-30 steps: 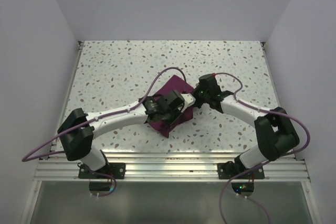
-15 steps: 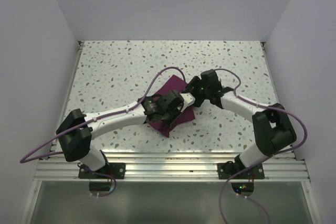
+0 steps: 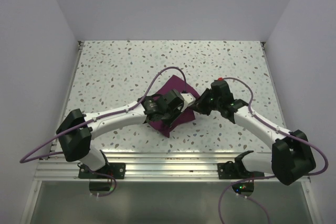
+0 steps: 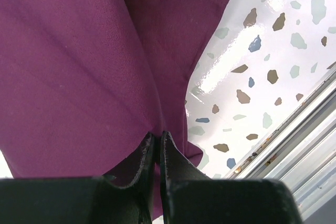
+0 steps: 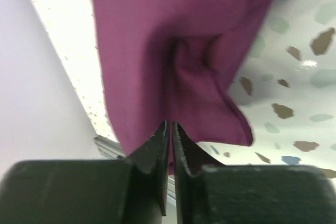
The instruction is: Prepare the surgical pack
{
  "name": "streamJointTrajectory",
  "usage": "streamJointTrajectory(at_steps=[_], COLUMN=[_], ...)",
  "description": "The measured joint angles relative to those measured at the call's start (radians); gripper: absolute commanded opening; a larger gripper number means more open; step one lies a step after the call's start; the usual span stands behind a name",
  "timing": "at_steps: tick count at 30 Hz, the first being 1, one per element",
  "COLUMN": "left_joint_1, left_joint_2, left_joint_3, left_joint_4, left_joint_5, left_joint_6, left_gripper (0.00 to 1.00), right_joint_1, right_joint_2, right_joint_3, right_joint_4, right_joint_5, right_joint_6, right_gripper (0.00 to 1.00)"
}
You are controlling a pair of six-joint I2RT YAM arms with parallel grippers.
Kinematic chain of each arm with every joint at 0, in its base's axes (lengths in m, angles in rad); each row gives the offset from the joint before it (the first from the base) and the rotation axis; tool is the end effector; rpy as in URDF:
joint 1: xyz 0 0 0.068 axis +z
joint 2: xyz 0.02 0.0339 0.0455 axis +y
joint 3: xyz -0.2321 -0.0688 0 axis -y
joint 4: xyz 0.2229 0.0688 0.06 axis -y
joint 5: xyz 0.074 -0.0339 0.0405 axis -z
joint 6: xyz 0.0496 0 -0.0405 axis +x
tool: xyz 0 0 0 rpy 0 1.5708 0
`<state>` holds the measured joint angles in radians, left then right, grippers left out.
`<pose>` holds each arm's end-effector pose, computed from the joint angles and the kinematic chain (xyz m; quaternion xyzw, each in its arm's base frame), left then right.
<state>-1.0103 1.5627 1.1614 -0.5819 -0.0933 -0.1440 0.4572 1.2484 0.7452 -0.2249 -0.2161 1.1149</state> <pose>0.1714 -0.2645 0.2111 0.3891 0.8735 -0.1204 0.2668 0.2305 0.1252 0.1972 0.2512 0.8728 0.3572 0.2177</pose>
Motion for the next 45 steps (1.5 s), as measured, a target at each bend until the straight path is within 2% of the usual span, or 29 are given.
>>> streamJointTrajectory(at_steps=[4,12,21,25,28,37,41,45], left_joint_1=[0.0,0.0,0.002,0.001,0.0,0.0,0.0,0.0], left_joint_2=[0.001,0.01,0.044,0.046,0.046,0.046,0.046,0.046], left_joint_3=[0.013,0.033,0.06,0.076,0.079,0.079,0.079,0.079], left_joint_4=[-0.009,-0.019,-0.051,-0.063,-0.062,-0.061,-0.061,-0.061], left_joint_5=[0.006,0.023,0.026,0.03,0.041,0.046,0.047,0.051], left_joint_6=[0.001,0.007,0.01,0.014,0.014,0.018,0.018,0.018], left_gripper=[0.0,0.0,0.0,0.0,0.0,0.0,0.0,0.0], right_joint_1=[0.011,0.078,0.179,0.182,0.172,0.16,0.166,0.176], right_joint_2=[0.035,0.18,0.372,0.368,0.303,0.035,0.029,0.096], right_joint_3=[-0.045,-0.072,-0.128,-0.197,-0.217,-0.209,-0.205,-0.196], right_joint_4=[0.034,0.215,0.592,0.71,0.65,0.315,0.266,0.311], right_joint_5=[-0.011,-0.01,0.013,0.037,0.047,0.076,0.088,0.089], right_joint_6=[0.014,0.053,0.206,0.262,0.248,0.121,0.095,0.094], right_gripper=[0.0,0.0,0.0,0.0,0.02,0.03,0.02,0.0])
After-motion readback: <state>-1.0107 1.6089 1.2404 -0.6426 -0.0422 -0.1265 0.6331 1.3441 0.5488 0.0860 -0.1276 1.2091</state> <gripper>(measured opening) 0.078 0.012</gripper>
